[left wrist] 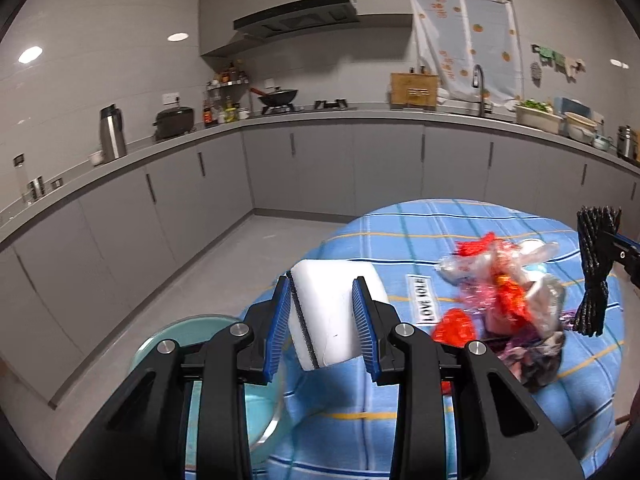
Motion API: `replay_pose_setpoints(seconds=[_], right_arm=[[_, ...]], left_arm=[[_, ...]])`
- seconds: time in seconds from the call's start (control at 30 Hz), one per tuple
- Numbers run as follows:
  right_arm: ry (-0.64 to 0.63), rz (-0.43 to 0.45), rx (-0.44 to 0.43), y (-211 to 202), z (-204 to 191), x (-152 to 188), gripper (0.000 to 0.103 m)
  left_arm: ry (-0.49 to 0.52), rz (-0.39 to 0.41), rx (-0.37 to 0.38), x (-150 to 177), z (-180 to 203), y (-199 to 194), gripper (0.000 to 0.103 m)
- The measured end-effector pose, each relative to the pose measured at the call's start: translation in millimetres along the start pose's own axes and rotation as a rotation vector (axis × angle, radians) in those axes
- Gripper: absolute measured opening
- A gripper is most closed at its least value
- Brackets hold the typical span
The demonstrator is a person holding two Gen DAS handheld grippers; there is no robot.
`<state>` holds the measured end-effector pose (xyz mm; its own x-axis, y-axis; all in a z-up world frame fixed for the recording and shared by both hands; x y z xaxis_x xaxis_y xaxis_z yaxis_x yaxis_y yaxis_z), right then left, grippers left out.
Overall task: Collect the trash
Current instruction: 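Carry both items over the blue bucket and open both tools to drop them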
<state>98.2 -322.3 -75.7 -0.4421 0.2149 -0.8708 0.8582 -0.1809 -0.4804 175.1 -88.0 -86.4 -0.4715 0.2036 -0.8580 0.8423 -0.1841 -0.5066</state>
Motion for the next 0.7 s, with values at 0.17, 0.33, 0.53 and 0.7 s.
replay_pose_setpoints(seconds=[0.17, 0.33, 0.53, 0.7], right_arm=[[-0.043, -0.003, -0.087, 6.1, -40.4, -5.4, 0.009], [-0.084, -0.014, -0.162, 16.0, -78.5, -7.2, 0.009], [-0.124, -0.039, -0.257, 32.2, -125.0, -5.6, 0.009], [-0.164, -0.052, -0.326, 43.9, -160.9, -5.2, 0.009]], left_arm=[[-0.034, -0.007, -0.062, 2.5, -32.4, -0.5, 0.033], [-0.061, -0.025, -0.126, 9.3, -62.4, 1.9, 0.033], [-0.088, -0.061, -0.192, 17.4, -88.8, 8.1, 0.033], [-0.111, -0.095, -0.242, 26.8, -111.4, 14.9, 0.033]])
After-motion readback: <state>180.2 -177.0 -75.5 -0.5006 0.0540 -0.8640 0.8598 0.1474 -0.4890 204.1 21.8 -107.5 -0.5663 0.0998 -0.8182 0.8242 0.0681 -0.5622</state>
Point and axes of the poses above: each gripper's, at about its wrist camera, not at the fingertips, and y roughly the way its jaws point, z to its right, x to its underside, the point moved 3 cm from there along y, roughly the way its jaws point, and after that the axes turned 3 degrees about -z, right-handed, at the moved point
